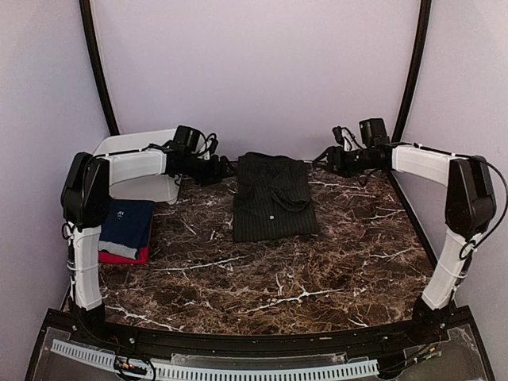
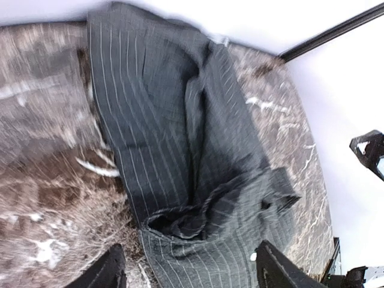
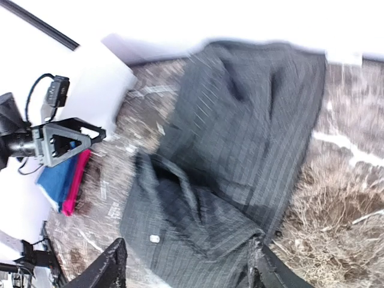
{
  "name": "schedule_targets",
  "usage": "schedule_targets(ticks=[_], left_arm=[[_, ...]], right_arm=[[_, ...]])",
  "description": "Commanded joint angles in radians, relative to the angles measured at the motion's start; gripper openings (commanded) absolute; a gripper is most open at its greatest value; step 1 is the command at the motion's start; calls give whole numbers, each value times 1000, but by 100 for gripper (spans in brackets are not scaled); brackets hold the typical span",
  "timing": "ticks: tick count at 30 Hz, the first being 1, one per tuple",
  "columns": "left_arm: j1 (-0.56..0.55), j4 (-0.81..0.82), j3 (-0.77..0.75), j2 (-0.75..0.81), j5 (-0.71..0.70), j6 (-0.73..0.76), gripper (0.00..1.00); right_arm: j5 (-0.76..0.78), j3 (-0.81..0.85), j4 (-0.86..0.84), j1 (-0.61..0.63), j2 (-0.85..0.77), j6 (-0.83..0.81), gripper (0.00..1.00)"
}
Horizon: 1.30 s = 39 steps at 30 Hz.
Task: Fold and stack the mixed laundry pile
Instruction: Fold the rectangle-folded shirt at the center of the board, then adjust the bundle of staple boxes at the corner of the board.
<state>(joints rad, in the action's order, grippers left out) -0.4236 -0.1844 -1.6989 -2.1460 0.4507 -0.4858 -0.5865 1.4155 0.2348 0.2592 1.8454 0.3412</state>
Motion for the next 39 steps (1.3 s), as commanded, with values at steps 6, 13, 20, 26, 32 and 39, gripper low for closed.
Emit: schedule_targets(ticks=[6,13,20,26,32,39], left_arm=[[-27,83,284,251,67,13,63],[-125,202,446,258,77,-19,44],[-157,208,395,186,75,-24,43],[-158,168,331,139,71,-4,44],[-156,120,268,97,54,24,44],[-152,95,173,38,51,37,50]], right_arm=[[-134,-175,-27,81,-111,-21,43],[-78,-287,-95,207,-60,13,22],[30,-178,-44,211,97,-34,17],[115,29,25,205,244,-60,18],[162,178,43,159,334,-39,20],[121,332,17,105,420,-54,34]])
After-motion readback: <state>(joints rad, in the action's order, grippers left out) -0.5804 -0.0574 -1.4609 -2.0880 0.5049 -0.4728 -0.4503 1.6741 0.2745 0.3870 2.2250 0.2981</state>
